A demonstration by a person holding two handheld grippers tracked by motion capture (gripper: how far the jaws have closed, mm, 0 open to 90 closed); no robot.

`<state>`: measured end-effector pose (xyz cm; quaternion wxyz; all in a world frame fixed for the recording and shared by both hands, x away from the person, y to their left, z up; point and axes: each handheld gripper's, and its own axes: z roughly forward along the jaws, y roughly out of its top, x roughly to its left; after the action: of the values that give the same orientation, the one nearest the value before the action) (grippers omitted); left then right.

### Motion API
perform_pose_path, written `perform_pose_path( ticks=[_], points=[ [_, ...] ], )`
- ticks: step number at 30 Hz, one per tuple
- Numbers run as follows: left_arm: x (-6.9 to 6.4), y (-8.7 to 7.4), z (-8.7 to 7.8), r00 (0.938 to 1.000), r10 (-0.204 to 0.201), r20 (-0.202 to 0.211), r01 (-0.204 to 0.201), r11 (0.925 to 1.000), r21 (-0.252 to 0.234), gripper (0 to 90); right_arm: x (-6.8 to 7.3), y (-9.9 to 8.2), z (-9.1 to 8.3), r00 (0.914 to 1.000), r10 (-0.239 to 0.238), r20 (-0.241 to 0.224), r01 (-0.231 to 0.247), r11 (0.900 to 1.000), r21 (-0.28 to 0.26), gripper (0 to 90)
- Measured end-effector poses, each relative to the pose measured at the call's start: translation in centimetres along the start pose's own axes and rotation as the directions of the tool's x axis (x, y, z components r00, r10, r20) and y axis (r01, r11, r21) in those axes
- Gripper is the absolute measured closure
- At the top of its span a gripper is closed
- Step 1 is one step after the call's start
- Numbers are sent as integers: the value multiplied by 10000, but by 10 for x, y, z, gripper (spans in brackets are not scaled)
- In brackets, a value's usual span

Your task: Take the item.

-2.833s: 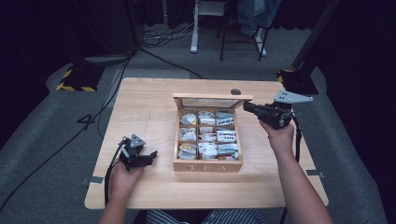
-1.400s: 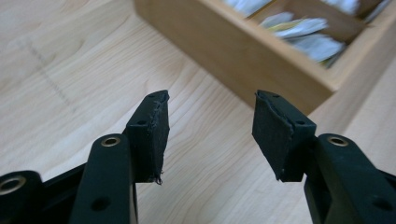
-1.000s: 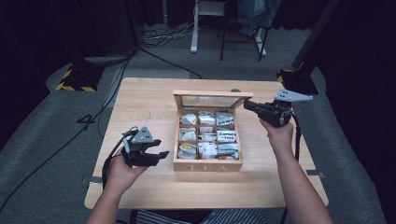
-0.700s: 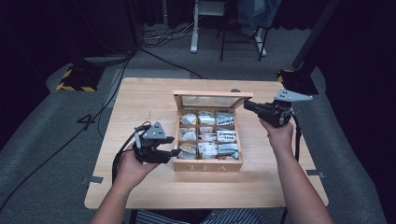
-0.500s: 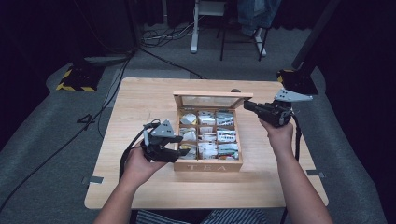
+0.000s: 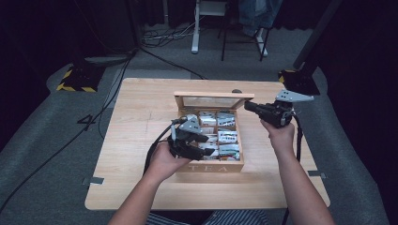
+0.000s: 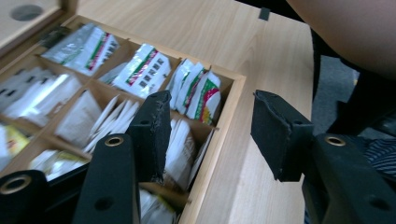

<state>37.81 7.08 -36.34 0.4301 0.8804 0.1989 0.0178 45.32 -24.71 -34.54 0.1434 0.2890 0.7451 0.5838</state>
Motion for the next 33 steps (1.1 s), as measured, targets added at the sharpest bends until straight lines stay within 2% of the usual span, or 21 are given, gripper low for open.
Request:
perform_pose_path(
  ticks=[2,3,4,5,6,13,14,15,21,25,26,28,30,33],
  points=[
    [1,2,3,9999,-20,119,19,10000,46,483,0,0,0,10000,-18,-8,18,10000,17,900],
    [4,6,11,9987,-109,507,99,9997,208,487,1,0,1,10000,-34,-39,34,10000,60,900],
    [4,6,11,9987,-109,507,99,9997,208,488,1,0,1,10000,-34,-39,34,10000,60,900],
    [7,8,18,9977,-171,648,149,9993,344,491,1,-1,2,10000,-12,-65,13,9999,103,900],
    [7,8,18,9977,-171,648,149,9993,344,495,1,-1,3,10000,-6,-73,6,9999,109,900],
    [10,12,51,9949,-185,996,98,9962,870,539,3,-2,6,9998,-63,-190,68,9998,213,900],
    [10,12,51,9949,-185,996,98,9962,870,544,3,-2,6,9998,-74,-176,78,9997,222,900],
    [12,13,60,9937,-244,1098,126,9943,1063,550,3,-2,6,9998,-56,-180,60,9997,217,900],
    [17,17,75,9913,-548,1196,392,9908,1297,575,2,-2,6,9998,-43,-194,47,9998,207,900],
    [21,18,87,9907,-706,1160,505,9845,1682,591,2,-2,6,9998,-28,-220,33,9998,216,900],
    [22,18,90,9902,-798,1150,575,9809,1860,595,2,-2,6,9998,-22,-216,27,9998,211,900],
    [22,18,92,9898,-793,1182,558,9801,1904,604,2,-2,6,9998,-25,-217,29,9998,208,900],
    [23,17,97,9910,-889,1000,656,9743,2155,608,2,-2,6,9997,-46,-224,50,9998,194,900],
    [24,17,102,9866,-1135,1175,826,9671,2405,636,2,-2,6,9997,-42,-253,46,9998,173,900]
  ],
)
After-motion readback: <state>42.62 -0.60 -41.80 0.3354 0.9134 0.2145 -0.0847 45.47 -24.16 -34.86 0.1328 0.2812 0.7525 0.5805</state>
